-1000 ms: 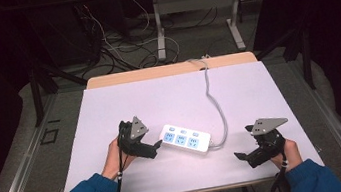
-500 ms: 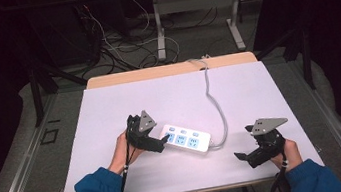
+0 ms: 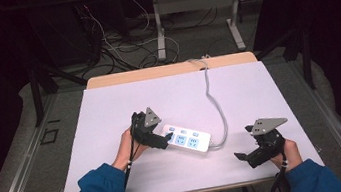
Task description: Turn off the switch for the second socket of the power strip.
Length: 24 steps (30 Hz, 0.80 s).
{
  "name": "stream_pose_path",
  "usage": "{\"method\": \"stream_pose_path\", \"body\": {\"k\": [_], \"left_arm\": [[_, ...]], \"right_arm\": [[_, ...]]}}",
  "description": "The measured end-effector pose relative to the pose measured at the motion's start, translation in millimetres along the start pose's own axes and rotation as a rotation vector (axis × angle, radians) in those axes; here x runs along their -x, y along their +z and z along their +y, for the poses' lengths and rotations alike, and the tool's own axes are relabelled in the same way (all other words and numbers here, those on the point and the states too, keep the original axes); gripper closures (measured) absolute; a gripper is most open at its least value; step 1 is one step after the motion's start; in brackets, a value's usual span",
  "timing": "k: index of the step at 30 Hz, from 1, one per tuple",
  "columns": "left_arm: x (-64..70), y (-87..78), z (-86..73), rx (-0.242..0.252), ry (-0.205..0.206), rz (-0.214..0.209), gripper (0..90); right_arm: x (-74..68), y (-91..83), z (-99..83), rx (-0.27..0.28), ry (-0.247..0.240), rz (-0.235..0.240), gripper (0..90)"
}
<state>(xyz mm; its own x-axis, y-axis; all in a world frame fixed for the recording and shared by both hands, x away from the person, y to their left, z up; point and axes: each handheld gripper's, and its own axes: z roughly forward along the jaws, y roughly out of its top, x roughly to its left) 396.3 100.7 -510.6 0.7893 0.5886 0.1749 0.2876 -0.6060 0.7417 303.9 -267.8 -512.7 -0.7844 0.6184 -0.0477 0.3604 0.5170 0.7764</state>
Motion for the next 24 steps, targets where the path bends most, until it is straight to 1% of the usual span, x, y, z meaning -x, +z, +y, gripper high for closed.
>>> {"method": "stream_pose_path", "body": {"k": [1,2,3,5,7,10,11,12,18,19,21,23,24], "left_arm": [[-0.2,0.5,0.9,-0.007,0.003,-0.002,0.3],[0.0,1.9,1.5,0.000,-0.001,-0.002,0.3],[-0.5,2.2,2.3,-0.008,0.003,-0.001,0.2],[-0.3,4.2,3.3,-0.004,-0.006,-0.002,0.1],[-0.8,5.3,4.3,-0.012,-0.002,-0.003,0.0],[0.3,7.8,5.2,-0.006,-0.012,-0.007,0.0],[-0.3,8.1,6.1,-0.012,-0.003,-0.009,0.1],[0.1,9.2,6.4,-0.009,-0.004,-0.007,0.0],[2.0,15.6,10.4,-0.009,-0.015,-0.007,0.0],[2.6,16.9,11.2,-0.011,-0.021,-0.012,0.0],[3.5,19.8,12.6,-0.007,-0.021,-0.010,0.0],[4.0,21.4,13.9,-0.015,-0.017,-0.014,0.0],[4.8,23.0,14.2,-0.008,-0.020,-0.012,0.0]], "right_arm": [[0.3,0.1,0.1,0.001,-0.005,0.002,0.0],[0.3,0.2,0.1,0.000,-0.005,0.001,0.0],[0.3,0.1,0.1,-0.001,-0.005,0.002,0.0],[0.3,0.2,0.0,-0.001,-0.005,0.003,0.0],[0.7,0.5,0.1,-0.003,-0.008,0.005,0.0],[1.0,0.4,0.1,-0.008,-0.012,0.009,0.0],[1.1,0.4,0.2,-0.009,-0.014,0.007,0.0],[0.0,0.5,-0.1,-0.008,-0.001,0.003,0.0],[-0.2,0.8,0.1,-0.010,-0.002,0.005,0.0],[-0.3,0.6,0.1,-0.009,-0.002,0.004,0.0],[-0.3,0.5,0.1,-0.010,-0.002,0.004,0.1],[0.2,1.1,0.3,-0.009,-0.007,0.002,0.1],[-0.5,1.6,0.2,-0.008,0.001,-0.004,0.1]]}}
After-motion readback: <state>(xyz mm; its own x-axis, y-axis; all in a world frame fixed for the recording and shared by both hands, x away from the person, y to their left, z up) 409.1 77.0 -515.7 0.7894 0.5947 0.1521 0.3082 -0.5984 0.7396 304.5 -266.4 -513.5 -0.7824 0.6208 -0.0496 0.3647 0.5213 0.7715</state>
